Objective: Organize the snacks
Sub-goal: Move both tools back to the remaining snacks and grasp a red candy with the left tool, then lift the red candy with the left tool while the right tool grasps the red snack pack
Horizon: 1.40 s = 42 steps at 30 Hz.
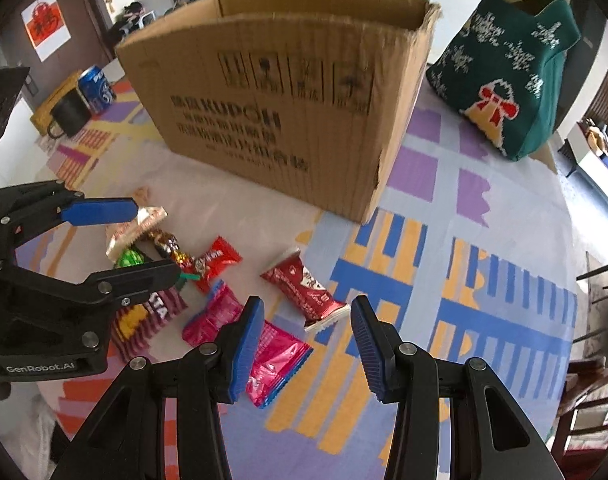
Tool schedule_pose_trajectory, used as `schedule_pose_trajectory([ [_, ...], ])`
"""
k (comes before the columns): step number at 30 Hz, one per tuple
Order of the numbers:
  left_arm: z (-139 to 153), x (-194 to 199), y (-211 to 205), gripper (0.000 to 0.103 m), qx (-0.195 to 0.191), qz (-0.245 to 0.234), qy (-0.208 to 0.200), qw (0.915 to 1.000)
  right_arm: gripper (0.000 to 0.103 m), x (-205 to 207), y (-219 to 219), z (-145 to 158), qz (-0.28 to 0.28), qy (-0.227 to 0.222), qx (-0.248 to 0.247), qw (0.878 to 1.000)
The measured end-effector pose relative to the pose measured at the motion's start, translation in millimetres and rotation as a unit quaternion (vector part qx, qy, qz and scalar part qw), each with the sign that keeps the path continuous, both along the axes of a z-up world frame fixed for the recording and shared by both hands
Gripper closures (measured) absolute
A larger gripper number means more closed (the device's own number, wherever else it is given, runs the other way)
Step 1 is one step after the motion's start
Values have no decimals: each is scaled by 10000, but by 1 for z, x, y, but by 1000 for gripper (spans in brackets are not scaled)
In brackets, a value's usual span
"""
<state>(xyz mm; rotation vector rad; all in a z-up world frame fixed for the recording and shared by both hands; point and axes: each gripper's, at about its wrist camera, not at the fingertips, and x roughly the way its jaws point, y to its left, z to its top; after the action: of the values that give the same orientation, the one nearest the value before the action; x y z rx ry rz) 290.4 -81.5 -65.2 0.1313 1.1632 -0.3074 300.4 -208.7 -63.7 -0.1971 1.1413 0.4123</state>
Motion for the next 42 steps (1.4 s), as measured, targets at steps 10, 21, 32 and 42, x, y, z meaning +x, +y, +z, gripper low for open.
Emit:
schedule_pose_trajectory([
  [10, -23, 11, -7, 52, -124, -102, 279, 9995, 57, 6, 7, -17, 306, 101, -122, 9994],
  [21, -36, 22, -22, 71, -92, -132, 447, 9989, 57, 16, 5, -27, 302, 174, -44, 9994],
  [32, -39, 28, -18, 83, -147, -40, 443, 9989, 60, 25, 15, -33, 398, 223, 131, 9989],
  [42, -26, 26, -5, 84, -415, 71, 388, 9984, 80, 29, 20, -39, 189, 345, 315, 9987],
])
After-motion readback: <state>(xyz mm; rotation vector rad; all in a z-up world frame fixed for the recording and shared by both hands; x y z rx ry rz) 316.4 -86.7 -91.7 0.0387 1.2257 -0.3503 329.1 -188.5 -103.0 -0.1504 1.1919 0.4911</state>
